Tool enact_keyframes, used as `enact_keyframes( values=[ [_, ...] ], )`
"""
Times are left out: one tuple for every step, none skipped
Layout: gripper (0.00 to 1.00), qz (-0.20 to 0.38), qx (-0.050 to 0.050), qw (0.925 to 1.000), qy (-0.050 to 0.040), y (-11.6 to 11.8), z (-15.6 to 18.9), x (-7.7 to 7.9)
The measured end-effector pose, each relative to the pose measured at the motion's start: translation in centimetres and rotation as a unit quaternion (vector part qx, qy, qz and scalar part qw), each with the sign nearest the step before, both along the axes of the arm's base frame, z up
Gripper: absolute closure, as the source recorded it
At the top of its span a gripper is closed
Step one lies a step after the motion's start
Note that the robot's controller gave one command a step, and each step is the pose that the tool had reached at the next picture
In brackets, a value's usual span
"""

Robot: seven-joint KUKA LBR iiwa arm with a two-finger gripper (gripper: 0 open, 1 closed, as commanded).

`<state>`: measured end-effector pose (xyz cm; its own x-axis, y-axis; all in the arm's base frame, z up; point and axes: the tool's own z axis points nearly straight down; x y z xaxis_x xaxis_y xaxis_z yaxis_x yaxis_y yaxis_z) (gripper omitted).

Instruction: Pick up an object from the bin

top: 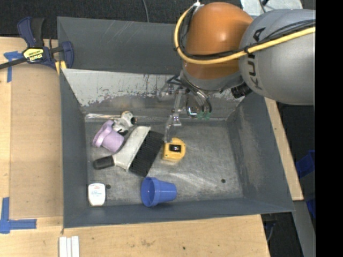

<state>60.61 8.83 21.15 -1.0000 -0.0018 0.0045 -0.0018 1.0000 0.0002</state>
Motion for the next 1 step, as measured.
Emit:
enact_keyframes(
  values=[
    [0.0, -0.001, 0.0, 1.0, -0.004, -0.03, 0.45, 0.16]
  ],
)
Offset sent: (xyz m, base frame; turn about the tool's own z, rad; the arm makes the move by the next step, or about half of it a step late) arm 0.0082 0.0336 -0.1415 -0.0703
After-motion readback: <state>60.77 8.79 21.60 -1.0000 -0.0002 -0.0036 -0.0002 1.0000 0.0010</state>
